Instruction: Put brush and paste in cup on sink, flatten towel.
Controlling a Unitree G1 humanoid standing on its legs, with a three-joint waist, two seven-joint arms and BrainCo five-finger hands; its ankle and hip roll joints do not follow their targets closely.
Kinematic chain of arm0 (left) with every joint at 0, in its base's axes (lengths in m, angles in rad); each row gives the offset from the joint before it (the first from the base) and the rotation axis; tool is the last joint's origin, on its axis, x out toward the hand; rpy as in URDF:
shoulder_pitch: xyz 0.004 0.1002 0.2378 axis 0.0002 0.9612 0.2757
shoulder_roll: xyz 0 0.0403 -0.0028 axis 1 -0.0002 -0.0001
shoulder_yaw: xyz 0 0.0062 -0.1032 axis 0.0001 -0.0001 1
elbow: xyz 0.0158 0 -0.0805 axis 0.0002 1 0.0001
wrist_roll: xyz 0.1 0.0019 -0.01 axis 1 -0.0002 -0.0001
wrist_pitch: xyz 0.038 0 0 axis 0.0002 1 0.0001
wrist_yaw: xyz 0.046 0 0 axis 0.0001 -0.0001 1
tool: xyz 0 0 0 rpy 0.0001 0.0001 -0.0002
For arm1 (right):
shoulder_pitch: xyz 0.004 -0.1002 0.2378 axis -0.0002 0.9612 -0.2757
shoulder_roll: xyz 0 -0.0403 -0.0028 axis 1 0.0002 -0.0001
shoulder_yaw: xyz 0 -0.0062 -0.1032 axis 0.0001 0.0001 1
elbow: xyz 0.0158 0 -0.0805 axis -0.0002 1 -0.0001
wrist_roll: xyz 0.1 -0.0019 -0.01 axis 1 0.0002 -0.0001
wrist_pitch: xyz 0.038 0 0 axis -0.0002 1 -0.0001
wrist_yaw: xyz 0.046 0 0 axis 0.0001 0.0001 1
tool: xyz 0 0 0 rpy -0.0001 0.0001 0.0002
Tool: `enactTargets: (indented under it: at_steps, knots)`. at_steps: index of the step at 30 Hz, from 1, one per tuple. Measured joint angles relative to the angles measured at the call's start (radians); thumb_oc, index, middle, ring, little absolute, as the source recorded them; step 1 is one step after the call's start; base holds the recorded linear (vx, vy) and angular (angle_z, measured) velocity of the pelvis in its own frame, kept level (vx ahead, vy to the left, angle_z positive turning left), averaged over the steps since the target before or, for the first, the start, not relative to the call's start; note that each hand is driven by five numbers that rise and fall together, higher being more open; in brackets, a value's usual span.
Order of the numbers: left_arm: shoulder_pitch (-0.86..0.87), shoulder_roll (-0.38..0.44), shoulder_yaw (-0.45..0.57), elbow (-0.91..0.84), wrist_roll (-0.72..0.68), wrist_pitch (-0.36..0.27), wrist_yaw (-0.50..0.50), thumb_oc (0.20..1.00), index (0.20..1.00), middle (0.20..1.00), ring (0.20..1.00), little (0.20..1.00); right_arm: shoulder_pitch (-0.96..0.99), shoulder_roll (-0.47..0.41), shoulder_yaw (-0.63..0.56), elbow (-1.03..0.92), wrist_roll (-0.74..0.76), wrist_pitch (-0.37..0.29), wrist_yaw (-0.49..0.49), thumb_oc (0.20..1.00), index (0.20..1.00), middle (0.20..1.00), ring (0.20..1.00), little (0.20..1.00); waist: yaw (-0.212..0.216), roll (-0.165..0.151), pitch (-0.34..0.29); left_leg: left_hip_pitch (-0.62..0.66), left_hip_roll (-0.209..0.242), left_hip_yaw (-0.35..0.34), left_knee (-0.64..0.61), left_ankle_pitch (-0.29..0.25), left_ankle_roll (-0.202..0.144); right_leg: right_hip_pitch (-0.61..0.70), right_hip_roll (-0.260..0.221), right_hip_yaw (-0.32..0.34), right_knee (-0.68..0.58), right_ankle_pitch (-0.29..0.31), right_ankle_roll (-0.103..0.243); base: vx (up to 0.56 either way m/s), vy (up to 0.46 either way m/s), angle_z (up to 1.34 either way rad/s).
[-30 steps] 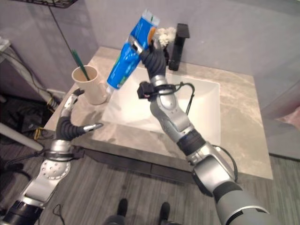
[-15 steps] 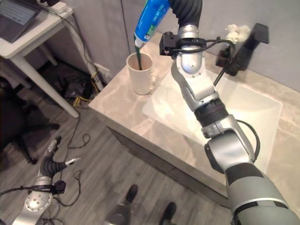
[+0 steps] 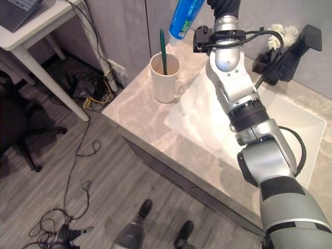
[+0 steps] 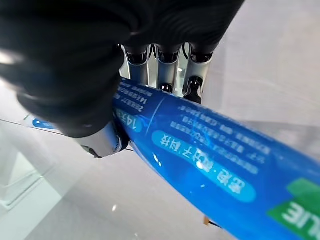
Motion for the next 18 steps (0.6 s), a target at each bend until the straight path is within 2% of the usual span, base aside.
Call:
enactTargets:
  at_steps: [5,18]
  knots:
    - [-0.001,0.000,0.036,0.004,-0.035,0.004,-0.007,1.000,1.000,1.000,1.000,1.000,0.000,0.003,0.029,0.001,0.024,0.000,0.036,0.200,0.200,0.200,0.200,0.200,0.000,0.000,0.000,0.007,0.001,0.009,0.000,0.000,0.000,0.003,0.000,0.006,0.005,0.002,0.000,-0.01,0.015,-0.04]
    - [-0.017,-0.024,-0.024,-0.148,-0.050,-0.008,-0.024,1.000,1.000,1.000,1.000,1.000,0.006,0.056,0.037,0.001,0.051,0.000,0.040,0.200,0.200,0.200,0.200,0.200,-0.013,-0.004,-0.002,0.021,0.002,0.023,0.000,0.000,0.001,0.008,0.001,0.025,0.007,0.008,0.001,-0.01,0.001,-0.04]
